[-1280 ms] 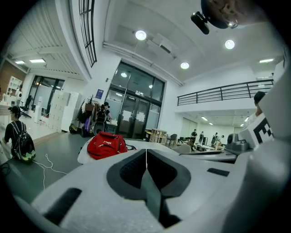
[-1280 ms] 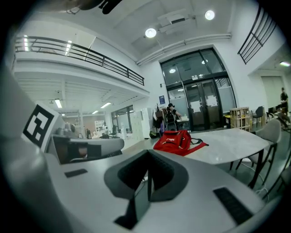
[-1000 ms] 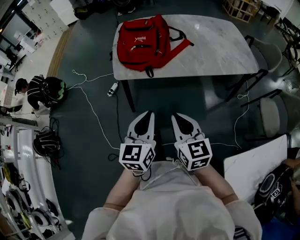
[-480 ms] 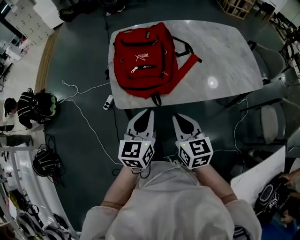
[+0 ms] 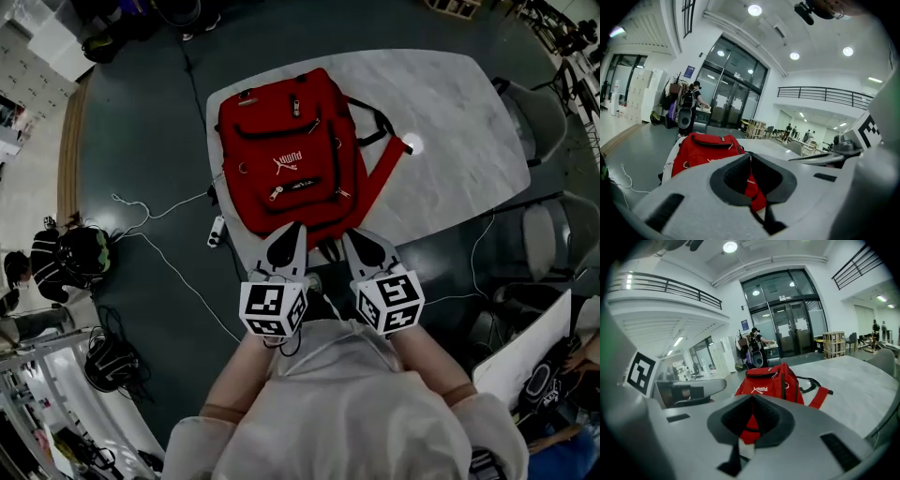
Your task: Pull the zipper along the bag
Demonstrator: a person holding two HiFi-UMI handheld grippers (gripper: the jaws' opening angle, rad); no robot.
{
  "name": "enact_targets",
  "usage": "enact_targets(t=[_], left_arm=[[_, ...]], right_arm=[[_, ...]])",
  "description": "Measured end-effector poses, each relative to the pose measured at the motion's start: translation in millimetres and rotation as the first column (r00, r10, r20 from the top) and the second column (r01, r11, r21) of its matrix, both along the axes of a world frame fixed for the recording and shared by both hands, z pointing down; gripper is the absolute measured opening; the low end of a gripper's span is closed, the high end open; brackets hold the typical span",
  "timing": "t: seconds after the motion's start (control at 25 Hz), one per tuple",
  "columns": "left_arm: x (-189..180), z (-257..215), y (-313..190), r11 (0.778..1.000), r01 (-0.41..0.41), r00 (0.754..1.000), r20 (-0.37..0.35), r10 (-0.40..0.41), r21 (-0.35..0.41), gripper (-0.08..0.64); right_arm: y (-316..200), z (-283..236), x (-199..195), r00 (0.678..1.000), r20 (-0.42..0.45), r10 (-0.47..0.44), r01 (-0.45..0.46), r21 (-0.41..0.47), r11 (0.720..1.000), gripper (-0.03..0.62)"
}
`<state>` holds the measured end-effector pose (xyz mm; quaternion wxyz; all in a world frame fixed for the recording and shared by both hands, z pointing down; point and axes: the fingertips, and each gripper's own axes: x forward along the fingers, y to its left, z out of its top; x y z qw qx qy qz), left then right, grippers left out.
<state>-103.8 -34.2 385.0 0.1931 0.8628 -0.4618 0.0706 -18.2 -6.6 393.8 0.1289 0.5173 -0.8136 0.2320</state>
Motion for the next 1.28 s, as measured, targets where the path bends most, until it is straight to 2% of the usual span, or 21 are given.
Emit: enact_targets(t=[0.28, 0.44, 0.56, 0.68, 0.8, 1.04, 1.2, 1.28], left_arm=[[7.7, 44.3, -34.2, 0.993, -0.002, 1.0, 0.014, 0.004, -0.116, 0.021], [11.5, 67.3, -52.7, 0.987, 0.025, 0.999, 0.047, -0.018, -0.159, 0.021], [19.1, 84.0, -65.4, 0.979, 0.049, 0.997, 0.069, -0.035, -0.2, 0.021], [30.1, 106.7, -66.0, 0.963, 0.075, 0.995, 0.08, -0.056, -0.26, 0.021], [46.1, 129.8, -64.7, 0.947, 0.062, 0.996, 0.079, -0.039, -0.314, 0.021], [68.8, 175.7, -69.4, 0.915, 0.05, 0.994, 0.105, -0.008, -0.401, 0.021], [71.8, 195.1, -77.5, 0.901, 0.042, 0.991, 0.135, 0.018, -0.432, 0.021], [73.2, 200.6, -80.1, 0.885, 0.039, 0.994, 0.112, 0.015, -0.463, 0.021]], right_arm=[[-44.1, 37.1, 14.8, 0.999, -0.05, -0.023, 0.019, -0.081, 0.997, 0.028], [-66.2, 62.5, 18.5, 0.991, -0.078, -0.106, 0.095, -0.132, 0.987, 0.029], [-77.6, 80.3, 23.8, 0.976, -0.1, -0.193, 0.173, -0.179, 0.968, 0.029], [-81.1, 104.5, 32.6, 0.948, -0.142, -0.284, 0.244, -0.244, 0.938, 0.029], [-88.3, 130.1, 40.8, 0.926, -0.173, -0.337, 0.275, -0.303, 0.912, 0.029], [-97.5, 160.6, 38.2, 0.87, -0.198, -0.452, 0.365, -0.358, 0.859, 0.03], [-103.6, 171.0, 32.3, 0.811, -0.256, -0.526, 0.428, -0.351, 0.833, 0.031], [-102.4, 176.8, 29.2, 0.777, -0.285, -0.562, 0.457, -0.359, 0.814, 0.031]])
